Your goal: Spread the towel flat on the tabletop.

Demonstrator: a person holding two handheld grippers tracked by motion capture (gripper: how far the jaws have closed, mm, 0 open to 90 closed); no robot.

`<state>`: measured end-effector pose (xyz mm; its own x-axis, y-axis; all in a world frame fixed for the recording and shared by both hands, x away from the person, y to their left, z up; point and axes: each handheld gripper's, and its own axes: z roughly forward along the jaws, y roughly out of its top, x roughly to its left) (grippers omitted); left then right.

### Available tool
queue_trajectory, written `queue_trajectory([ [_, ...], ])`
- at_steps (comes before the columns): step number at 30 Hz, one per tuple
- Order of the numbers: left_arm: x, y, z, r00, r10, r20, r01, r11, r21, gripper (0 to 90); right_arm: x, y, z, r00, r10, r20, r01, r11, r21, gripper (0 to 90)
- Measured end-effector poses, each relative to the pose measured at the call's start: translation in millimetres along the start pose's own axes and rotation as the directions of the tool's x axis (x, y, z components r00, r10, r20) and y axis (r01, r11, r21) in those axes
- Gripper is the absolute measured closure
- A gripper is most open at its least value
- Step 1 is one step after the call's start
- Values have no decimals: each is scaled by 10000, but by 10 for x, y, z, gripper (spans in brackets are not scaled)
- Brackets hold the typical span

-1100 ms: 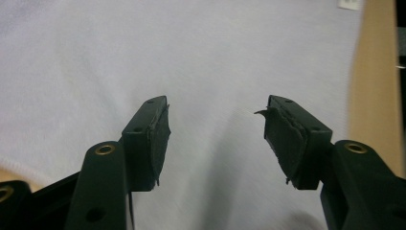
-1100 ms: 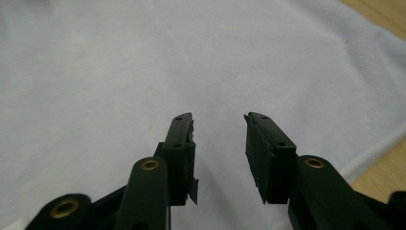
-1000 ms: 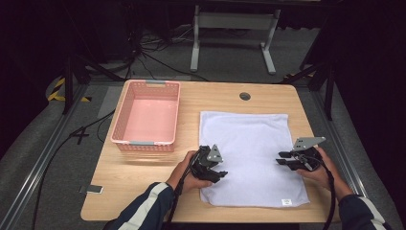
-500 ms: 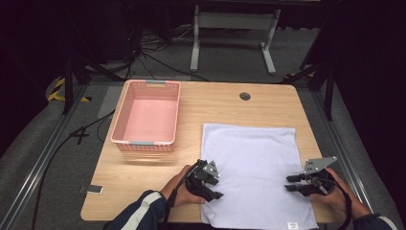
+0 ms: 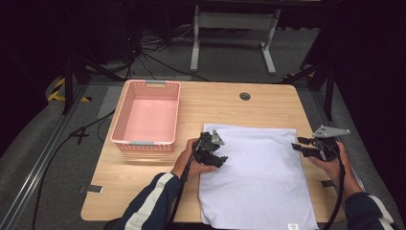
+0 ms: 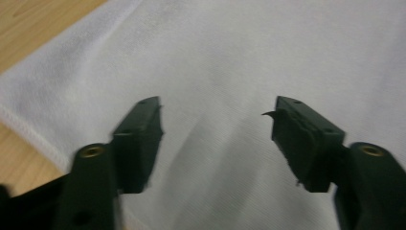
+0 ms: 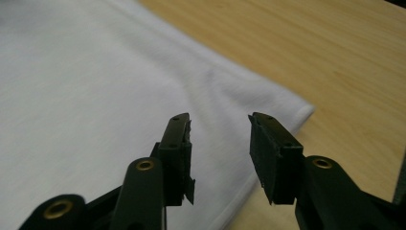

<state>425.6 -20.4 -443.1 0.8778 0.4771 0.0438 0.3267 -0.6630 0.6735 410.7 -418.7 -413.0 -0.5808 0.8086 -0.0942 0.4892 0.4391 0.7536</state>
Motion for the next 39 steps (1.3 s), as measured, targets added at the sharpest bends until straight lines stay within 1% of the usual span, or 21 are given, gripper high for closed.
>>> queue_trajectory([
  [2,34,-3,67,9996,-4,291,6,10000,-58,462,-57,15,113,9999,-24,-102,25,10000,44,631],
  [4,54,-13,133,9995,-128,279,126,9999,88,487,-82,0,230,9993,107,-362,-95,9994,330,656],
  [5,55,-33,174,9984,-236,506,230,9997,115,497,-71,-12,274,9985,-4,-540,30,9988,496,674],
  [7,44,-54,180,9987,-202,466,202,9998,21,503,-24,-56,343,9968,-332,-720,398,9949,925,704],
  [8,34,-57,175,9980,-274,566,273,9996,15,512,-6,-74,355,9958,-427,-807,514,9927,1087,711],
  [10,-3,-55,149,9964,-55,848,38,9998,208,516,25,-121,351,9941,-732,-795,837,9868,1385,721],
  [12,-44,-44,106,9883,162,1517,-224,9990,395,519,15,-169,295,9938,-430,-1023,574,9882,1423,721],
  [13,-50,-42,99,9873,166,1580,-227,9991,365,519,9,-197,254,9927,-426,-1126,596,9866,1520,721],
  [15,-43,-24,89,9910,51,1337,-90,9995,287,471,-10,-224,190,9908,-342,-1311,576,9821,1792,715],
  [17,17,11,100,9965,-384,744,379,9993,73,376,-47,-243,137,9913,-360,-1266,618,9766,2058,673],
  [19,121,63,117,9934,-1019,526,1043,9935,-459,322,-99,-237,115,9945,-294,-1004,498,9769,2076,594],
  [21,225,132,127,9921,-1211,335,1237,9881,-914,290,-157,-217,114,9979,-116,-643,233,9825,1849,584],
  [23,306,206,157,9932,-1154,-129,1133,9871,-1131,280,-233,-188,117,9993,266,-259,-230,9910,1322,574],
  [25,391,262,211,9920,-1243,-221,1213,9869,-1064,275,-304,-151,128,9984,561,86,-566,9951,812,577],
  [28,538,332,314,9863,-1560,-543,1507,9844,-908,272,-381,-112,176,9952,931,313,-944,9946,420,552],
  [30,617,356,386,9762,-1970,-913,1892,9781,-870,295,-395,-102,219,9943,957,464,-971,9948,293,518],
  [31,648,364,423,9702,-2148,-1124,2086,9759,-646,335,-402,-102,264,9953,825,513,-846,9956,404,484],
  [32,666,362,458,9676,-2161,-1305,2119,9762,-455,341,-405,-98,319,9948,876,520,-911,9936,674,448],
  [35,728,338,516,9658,-2198,-1374,2183,9755,-259,347,-443,-101,408,9916,1077,714,-1141,9892,923,431],
  [36,772,312,549,9590,-2440,-1443,2427,9697,-266,347,-443,-101,408,9916,1077,714,-1141,9892,923,431],
  [39,829,278,567,9584,-2591,-1201,2576,9659,-282,304,-516,-121,473,9878,1410,667,-1474,9835,1045,391],
])
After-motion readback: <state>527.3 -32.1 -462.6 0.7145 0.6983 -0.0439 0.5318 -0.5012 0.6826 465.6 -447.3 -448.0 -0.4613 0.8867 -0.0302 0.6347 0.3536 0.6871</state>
